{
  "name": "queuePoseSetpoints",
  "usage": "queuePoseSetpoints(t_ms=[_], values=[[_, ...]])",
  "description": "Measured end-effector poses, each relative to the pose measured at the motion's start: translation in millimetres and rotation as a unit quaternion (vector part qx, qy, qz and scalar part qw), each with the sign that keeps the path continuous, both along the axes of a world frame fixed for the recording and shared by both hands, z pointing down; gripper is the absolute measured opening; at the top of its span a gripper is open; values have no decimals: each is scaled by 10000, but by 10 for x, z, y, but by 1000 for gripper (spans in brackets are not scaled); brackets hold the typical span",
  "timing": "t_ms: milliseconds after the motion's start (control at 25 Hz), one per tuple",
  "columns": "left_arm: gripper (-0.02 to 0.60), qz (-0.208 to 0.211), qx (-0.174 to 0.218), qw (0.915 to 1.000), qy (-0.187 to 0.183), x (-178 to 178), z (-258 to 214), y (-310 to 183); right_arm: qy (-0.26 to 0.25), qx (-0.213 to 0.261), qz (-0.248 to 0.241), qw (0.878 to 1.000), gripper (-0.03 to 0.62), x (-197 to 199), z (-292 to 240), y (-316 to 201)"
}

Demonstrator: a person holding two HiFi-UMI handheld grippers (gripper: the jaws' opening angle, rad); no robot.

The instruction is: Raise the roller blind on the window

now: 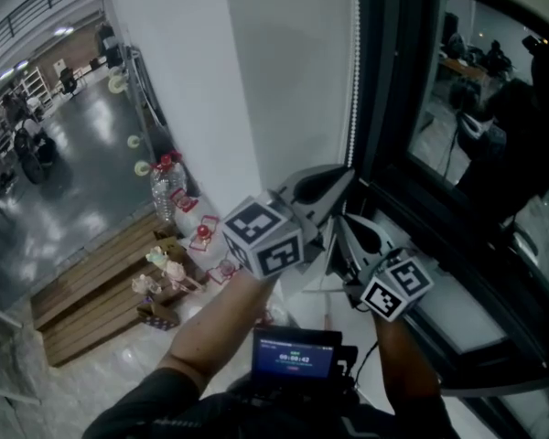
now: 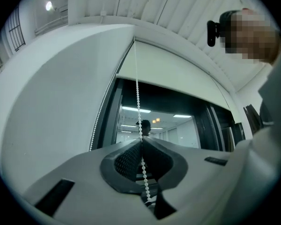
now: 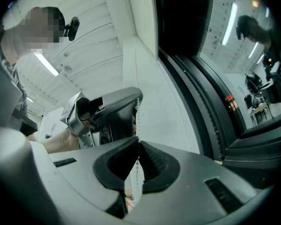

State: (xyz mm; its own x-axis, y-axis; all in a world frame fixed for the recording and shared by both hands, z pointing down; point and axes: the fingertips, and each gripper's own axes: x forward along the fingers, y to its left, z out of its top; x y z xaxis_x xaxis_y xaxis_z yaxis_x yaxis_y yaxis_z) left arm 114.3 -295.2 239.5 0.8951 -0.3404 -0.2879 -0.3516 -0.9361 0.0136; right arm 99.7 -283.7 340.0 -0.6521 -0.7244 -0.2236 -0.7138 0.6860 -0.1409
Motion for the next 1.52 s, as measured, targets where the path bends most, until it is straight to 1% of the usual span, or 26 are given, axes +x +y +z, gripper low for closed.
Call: queuePoseSetpoints(t_ms=[160, 280, 520, 760, 920, 1080, 1120, 1200, 1240, 1280, 1360, 1520], values=[[0, -84, 269, 9996, -15, 2, 7, 35, -9, 29, -14, 10000, 9, 3, 7, -15], [0, -192, 343, 9991, -177, -26, 75, 27, 24, -48, -57, 10000, 9, -44, 64, -34], [0, -295, 64, 9983, -494, -27, 476, -39, 132, -500, -16, 9987, 9, -42, 452, -57], [0, -398, -45, 9951, -902, -7, 896, -86, 282, -872, 49, 9958, 9, -25, 803, -93], [0, -367, -209, 9945, -956, 7, 1121, -75, 402, -1186, 65, 9921, 9, -34, 1048, -64], [0, -354, -341, 9933, -1045, 20, 1325, -92, 713, -1406, 101, 9874, 9, -59, 1233, -14], [0, -348, -389, 9931, -1052, 18, 1372, -99, 850, -1398, 238, 9862, 11, -23, 1256, -13], [-2, -337, -472, 9930, -1027, 8, 1422, -105, 1270, -1286, 703, 9810, 20, 128, 1251, -14], [-2, -338, -481, 9929, -1035, 3, 1425, -108, 1473, -1210, 886, 9777, 41, 207, 1212, -8], [-2, -343, -462, 9926, -1066, 3, 1421, -112, 1591, -1133, 966, 9760, 42, 274, 1138, 6], [-2, -342, -441, 9925, -1091, 8, 1411, -120, 1522, -943, 909, 9796, 43, 379, 893, 44], [-2, -234, -520, 9938, -956, 30, 1405, -86, 907, -382, 707, 9926, 60, 476, 178, 91]])
